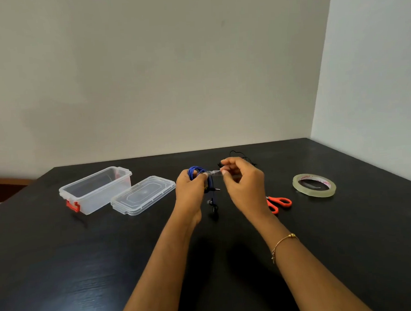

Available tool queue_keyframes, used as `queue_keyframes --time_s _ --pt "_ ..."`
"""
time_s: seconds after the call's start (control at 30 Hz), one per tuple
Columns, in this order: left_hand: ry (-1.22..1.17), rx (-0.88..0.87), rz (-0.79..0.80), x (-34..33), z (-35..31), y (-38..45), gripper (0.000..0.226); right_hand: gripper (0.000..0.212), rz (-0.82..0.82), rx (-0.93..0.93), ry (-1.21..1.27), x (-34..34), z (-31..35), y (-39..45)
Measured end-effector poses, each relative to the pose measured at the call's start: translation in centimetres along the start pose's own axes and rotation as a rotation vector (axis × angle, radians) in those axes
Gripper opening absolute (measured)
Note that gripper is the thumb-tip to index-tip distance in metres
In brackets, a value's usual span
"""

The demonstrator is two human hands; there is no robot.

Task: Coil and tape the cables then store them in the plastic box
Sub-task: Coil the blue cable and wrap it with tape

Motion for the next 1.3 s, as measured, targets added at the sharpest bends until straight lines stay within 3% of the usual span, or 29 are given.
queue_keyframes --time_s 0.23,0.43,0.53,0.7,0.93,1.13,1.3 --pt "0.078 0.022 0.114 -0.8 -0.1 -0.1 0.016 0.014 -0.005 -0.119 0.044 0.7 -1.1 0.4" --pt "-0.024 -0.055 0.024 -0.7 -0.7 -0.5 0.015 0.011 -0.011 -0.206 0.135 1.0 -1.6 0.4" --pt "-0.02 -0.064 0.038 -1.0 -0.8 -0.6 0.017 0.015 -0.001 -0.159 0.205 1.1 -0.9 0.5" --pt "-0.093 0.023 0.136 -1.7 -0.5 -0.8 0.012 0.029 0.007 -0.142 0.268 1.2 -0.6 0.5" --pt "0.078 0.066 0.254 -2.5 0.1 -1.0 0.022 0.033 -0.081 -0.202 0.274 2.5 -1.3 0.8" --pt "0.057 0.078 0.306 -3.2 0.1 -1.3 0.025 0.03 0.173 -0.088 0.228 0.5 0.1 0.7" --pt "0.051 0.079 0.327 -3.4 0.2 -1.3 0.023 0.027 0.215 -0.014 0.13 0.2 0.4 0.5"
Point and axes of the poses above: each hand's wrist, its own y-axis towards the middle knuckle, its own x-axis out of the back of the hand, z = x × y, the point moved 9 cm from there along y, towards the middle knuckle, and after that the axes turned 1 degree about z, right-handed, at the moved point
